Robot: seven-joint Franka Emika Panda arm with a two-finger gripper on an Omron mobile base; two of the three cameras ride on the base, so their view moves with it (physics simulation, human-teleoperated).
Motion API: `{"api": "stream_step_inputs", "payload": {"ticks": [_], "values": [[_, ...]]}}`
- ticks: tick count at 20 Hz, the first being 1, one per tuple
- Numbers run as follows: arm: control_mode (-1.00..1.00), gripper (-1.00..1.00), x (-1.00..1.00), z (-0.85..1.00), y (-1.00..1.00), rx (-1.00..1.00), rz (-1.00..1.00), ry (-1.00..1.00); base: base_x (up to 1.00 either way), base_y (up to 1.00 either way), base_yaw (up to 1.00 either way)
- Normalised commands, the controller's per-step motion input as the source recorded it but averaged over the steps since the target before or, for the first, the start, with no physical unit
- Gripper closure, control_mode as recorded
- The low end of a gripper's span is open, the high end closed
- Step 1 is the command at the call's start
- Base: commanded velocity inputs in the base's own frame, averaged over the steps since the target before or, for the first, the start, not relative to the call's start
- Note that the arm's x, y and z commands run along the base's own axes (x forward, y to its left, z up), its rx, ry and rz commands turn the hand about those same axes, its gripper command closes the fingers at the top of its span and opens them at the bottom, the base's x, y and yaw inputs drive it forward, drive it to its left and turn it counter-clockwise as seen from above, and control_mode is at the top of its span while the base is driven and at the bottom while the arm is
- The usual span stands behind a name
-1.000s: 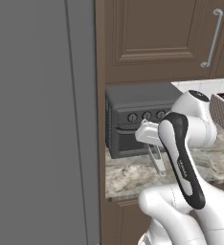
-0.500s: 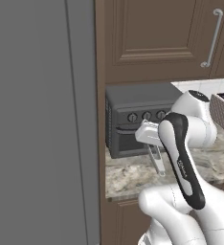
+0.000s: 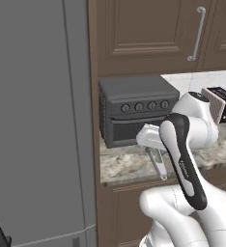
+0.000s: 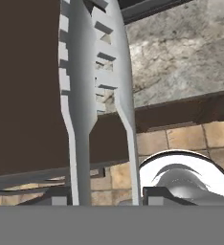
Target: Pick up the tongs from the counter and place them near the plate next to the oven.
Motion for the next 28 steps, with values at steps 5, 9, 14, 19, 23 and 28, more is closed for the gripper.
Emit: {"api": "stream_step_inputs", "payload": {"ticks": [5,9,14,19,23,28], "values": [[1.0,1.0,0.0,0.0,0.0,0.0,0.0,0.0,-0.24,0.04,-0.75],[1.0,1.0,0.0,0.0,0.0,0.0,0.0,0.0,0.0,0.08,-1.0],[1.0,1.0,0.0,0.0,0.0,0.0,0.0,0.0,0.0,0.05,-1.0],[1.0,1.0,0.0,0.0,0.0,0.0,0.0,0.0,0.0,0.03,-0.99],[1.0,1.0,0.0,0.0,0.0,0.0,0.0,0.0,0.0,0.0,-0.93],[1.0,1.0,0.0,0.0,0.0,0.0,0.0,0.0,0.06,0.0,-0.89]]}}
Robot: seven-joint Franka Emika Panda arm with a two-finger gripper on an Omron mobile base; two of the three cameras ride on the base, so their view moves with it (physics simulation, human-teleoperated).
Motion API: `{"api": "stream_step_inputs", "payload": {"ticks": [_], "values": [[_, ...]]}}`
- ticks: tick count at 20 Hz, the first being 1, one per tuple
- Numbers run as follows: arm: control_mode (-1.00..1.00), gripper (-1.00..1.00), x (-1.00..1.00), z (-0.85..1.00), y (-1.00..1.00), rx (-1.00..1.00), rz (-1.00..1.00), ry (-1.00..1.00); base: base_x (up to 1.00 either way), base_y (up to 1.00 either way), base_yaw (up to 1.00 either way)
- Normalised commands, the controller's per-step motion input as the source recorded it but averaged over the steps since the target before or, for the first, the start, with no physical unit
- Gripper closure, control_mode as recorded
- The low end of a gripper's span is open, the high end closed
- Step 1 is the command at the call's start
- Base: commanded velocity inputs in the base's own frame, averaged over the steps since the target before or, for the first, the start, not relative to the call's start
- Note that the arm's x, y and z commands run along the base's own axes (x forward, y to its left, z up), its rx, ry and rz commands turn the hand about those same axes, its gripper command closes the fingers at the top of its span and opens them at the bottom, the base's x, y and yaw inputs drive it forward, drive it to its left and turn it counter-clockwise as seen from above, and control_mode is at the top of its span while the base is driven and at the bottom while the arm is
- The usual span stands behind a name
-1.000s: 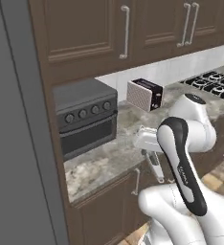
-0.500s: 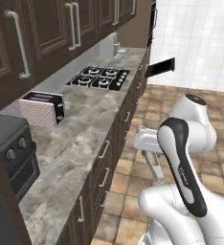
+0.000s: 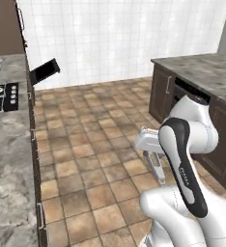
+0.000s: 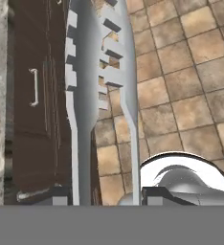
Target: Pick up the tongs from the counter and place them near the plate next to the oven.
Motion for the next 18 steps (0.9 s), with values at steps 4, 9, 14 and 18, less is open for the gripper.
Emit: {"api": "stream_step_inputs", "payload": {"ticks": [4,9,14,18], "values": [[1.0,1.0,0.0,0.0,0.0,0.0,0.0,0.0,0.19,0.0,-0.57],[1.0,1.0,0.0,0.0,0.0,0.0,0.0,0.0,0.27,0.0,-0.35],[1.0,1.0,0.0,0.0,0.0,0.0,0.0,0.0,0.32,0.03,-0.25],[1.0,1.0,0.0,0.0,0.0,0.0,0.0,0.0,0.31,0.0,-0.18]]}}
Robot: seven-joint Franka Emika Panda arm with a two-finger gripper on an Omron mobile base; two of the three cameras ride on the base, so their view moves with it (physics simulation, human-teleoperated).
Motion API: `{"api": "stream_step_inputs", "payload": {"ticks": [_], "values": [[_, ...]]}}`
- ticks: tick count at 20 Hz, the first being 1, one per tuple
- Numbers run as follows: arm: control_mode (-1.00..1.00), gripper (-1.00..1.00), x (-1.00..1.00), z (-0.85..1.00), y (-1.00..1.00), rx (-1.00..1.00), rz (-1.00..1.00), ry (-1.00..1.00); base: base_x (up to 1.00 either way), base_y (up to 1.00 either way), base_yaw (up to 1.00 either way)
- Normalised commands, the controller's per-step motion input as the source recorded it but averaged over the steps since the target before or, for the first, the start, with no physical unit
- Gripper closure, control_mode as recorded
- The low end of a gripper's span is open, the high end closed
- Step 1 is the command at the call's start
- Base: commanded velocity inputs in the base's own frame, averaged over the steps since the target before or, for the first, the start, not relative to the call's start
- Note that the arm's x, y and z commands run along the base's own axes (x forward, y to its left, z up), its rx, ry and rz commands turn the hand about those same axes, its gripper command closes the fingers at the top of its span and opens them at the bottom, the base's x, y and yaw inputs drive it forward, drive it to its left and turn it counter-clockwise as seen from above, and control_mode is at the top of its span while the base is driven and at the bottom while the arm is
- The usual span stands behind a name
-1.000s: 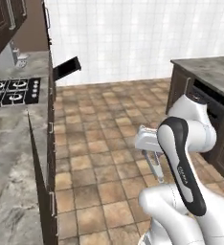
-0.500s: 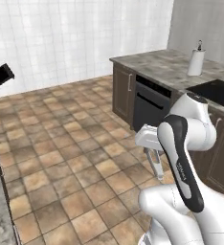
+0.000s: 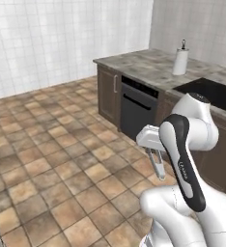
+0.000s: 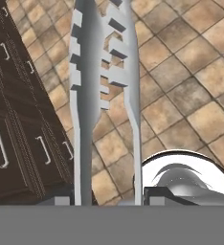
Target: Pick up the tongs from the counter and place them near the plate next to the oven.
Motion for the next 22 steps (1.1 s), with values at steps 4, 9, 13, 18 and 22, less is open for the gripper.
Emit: {"api": "stream_step_inputs", "payload": {"ticks": [4,9,13,18,22], "values": [[1.0,1.0,0.0,0.0,0.0,0.0,0.0,0.0,0.44,0.03,-0.16],[1.0,1.0,0.0,0.0,0.0,0.0,0.0,0.0,0.72,0.0,-0.02],[1.0,1.0,0.0,0.0,0.0,0.0,0.0,0.0,0.89,0.01,-0.03],[1.0,1.0,0.0,0.0,0.0,0.0,0.0,0.0,0.9,0.02,-0.03],[1.0,1.0,0.0,0.0,0.0,0.0,0.0,0.0,0.88,0.01,-0.03]]}}
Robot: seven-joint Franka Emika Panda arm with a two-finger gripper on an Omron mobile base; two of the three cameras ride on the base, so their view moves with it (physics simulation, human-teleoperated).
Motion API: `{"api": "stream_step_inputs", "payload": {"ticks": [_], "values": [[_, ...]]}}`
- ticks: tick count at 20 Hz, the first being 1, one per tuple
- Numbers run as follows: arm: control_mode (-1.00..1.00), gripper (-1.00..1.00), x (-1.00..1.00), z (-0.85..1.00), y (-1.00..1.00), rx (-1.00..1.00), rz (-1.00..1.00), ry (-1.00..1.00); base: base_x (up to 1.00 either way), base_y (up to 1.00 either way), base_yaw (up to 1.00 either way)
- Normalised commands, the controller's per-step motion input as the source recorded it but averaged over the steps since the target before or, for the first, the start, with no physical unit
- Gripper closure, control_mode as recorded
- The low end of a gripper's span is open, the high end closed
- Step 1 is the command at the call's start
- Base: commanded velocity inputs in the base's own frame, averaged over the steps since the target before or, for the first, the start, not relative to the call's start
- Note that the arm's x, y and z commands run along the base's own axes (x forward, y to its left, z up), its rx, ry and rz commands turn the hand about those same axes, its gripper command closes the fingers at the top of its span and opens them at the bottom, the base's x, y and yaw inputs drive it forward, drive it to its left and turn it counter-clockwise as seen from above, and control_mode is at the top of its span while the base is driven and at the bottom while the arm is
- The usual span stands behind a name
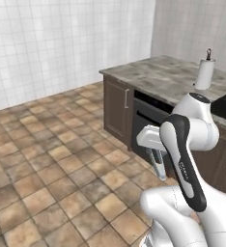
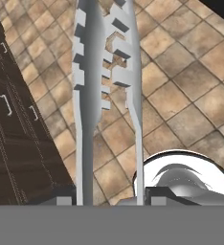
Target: Pick up the tongs from the counter and place them near the plate next to the oven.
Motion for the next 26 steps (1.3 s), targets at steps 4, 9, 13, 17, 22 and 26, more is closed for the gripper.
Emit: {"api": "stream_step_inputs", "payload": {"ticks": [4,9,13,17,22,26], "values": [[1.0,1.0,0.0,0.0,0.0,0.0,0.0,0.0,0.84,0.01,0.0],[1.0,1.0,0.0,0.0,0.0,0.0,0.0,0.0,0.9,0.07,0.0],[1.0,1.0,0.0,0.0,0.0,0.0,0.0,0.0,0.94,0.1,0.03],[1.0,1.0,0.0,0.0,0.0,0.0,0.0,0.0,0.92,0.1,0.18],[1.0,1.0,0.0,0.0,0.0,0.0,0.0,0.0,0.81,0.05,0.31],[1.0,1.0,0.0,0.0,0.0,0.0,0.0,0.0,0.74,0.02,0.38]]}}
